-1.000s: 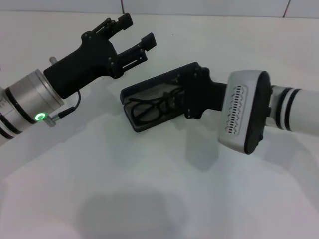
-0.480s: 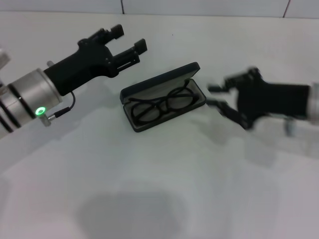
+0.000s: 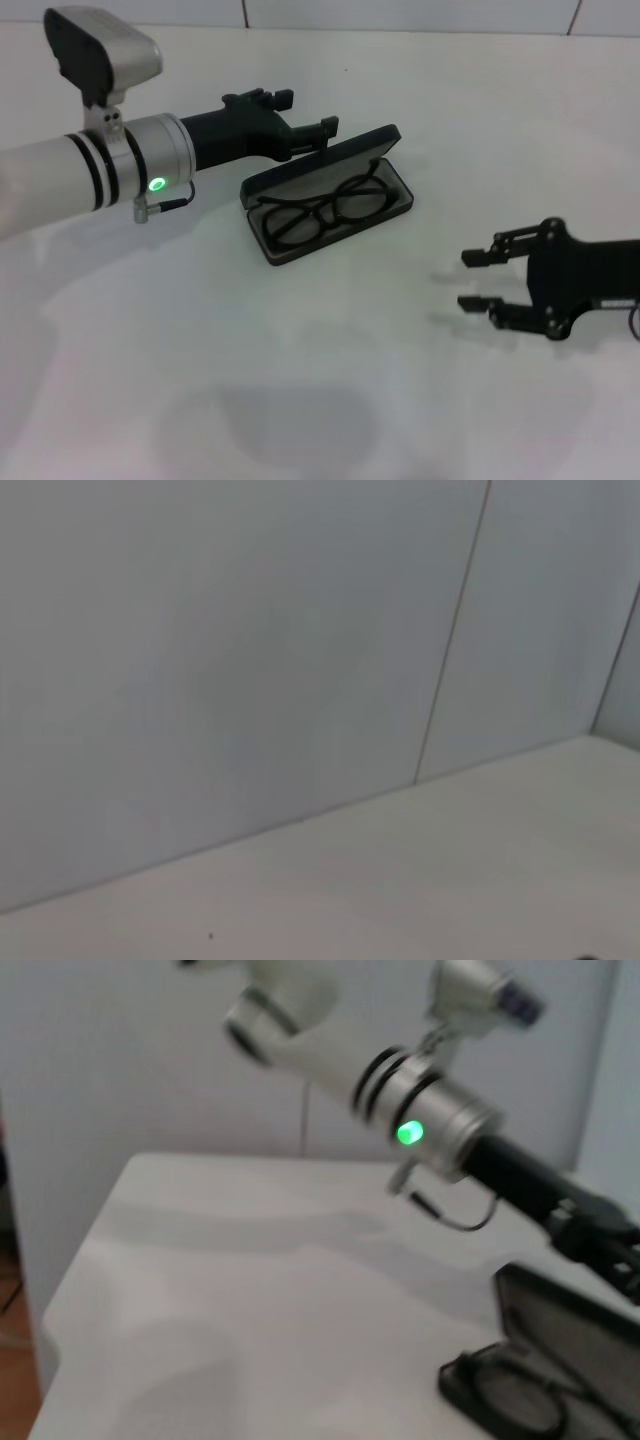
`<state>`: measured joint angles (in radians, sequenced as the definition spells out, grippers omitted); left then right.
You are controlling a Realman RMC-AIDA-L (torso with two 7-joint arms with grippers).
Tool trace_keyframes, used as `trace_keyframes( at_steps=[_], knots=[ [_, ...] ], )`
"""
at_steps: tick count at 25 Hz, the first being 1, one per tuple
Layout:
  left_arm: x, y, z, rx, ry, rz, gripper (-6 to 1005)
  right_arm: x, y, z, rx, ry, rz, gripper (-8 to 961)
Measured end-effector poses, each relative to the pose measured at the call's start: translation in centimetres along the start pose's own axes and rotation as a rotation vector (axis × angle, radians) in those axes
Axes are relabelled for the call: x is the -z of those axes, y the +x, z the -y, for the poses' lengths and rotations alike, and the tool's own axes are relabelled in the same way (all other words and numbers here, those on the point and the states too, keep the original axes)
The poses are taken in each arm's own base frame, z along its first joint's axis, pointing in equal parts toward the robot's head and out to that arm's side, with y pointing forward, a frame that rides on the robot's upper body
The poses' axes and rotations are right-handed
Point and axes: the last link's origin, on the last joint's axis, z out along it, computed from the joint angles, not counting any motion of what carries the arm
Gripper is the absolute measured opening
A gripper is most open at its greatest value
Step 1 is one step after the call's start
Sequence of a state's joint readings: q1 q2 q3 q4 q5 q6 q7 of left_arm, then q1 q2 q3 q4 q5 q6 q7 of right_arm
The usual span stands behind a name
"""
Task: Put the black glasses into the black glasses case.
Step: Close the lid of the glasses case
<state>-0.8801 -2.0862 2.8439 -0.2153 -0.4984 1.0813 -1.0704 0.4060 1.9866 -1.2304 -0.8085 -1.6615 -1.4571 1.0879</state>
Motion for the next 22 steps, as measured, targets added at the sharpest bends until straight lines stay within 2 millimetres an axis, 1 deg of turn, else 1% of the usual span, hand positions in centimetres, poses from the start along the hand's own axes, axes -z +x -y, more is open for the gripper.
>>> trace_keyframes(
  at_steps=[1, 6, 9, 11, 18, 22],
  knots=[
    [-0.1, -0.1, 0.0, -0.005, 0.0, 0.014, 830, -0.8, 0.4, -0.5, 0.014, -0.034, -0.041, 279],
    [-0.7, -0.5, -1.1, -0.022, -0.044, 0.038, 830, -0.9, 0.6, -0.5, 0.02, -0.039, -0.061, 470],
    [-0.8, -0.8, -1.6, -0.029, -0.063, 0.035, 830, -0.8, 0.6, -0.4, 0.019, -0.034, -0.064, 530],
    [-0.5, -1.5, -2.1, -0.042, -0.08, 0.034, 830, -0.9, 0.6, -0.3, 0.021, -0.028, -0.066, 570],
    [-0.2, -2.9, -2.9, -0.058, -0.098, 0.044, 830, -1.2, 0.4, 0.3, 0.031, -0.011, -0.073, 570],
    [-0.1, -3.1, -2.9, -0.057, -0.095, 0.046, 830, -1.3, 0.3, 0.4, 0.035, -0.009, -0.073, 571]
  ],
)
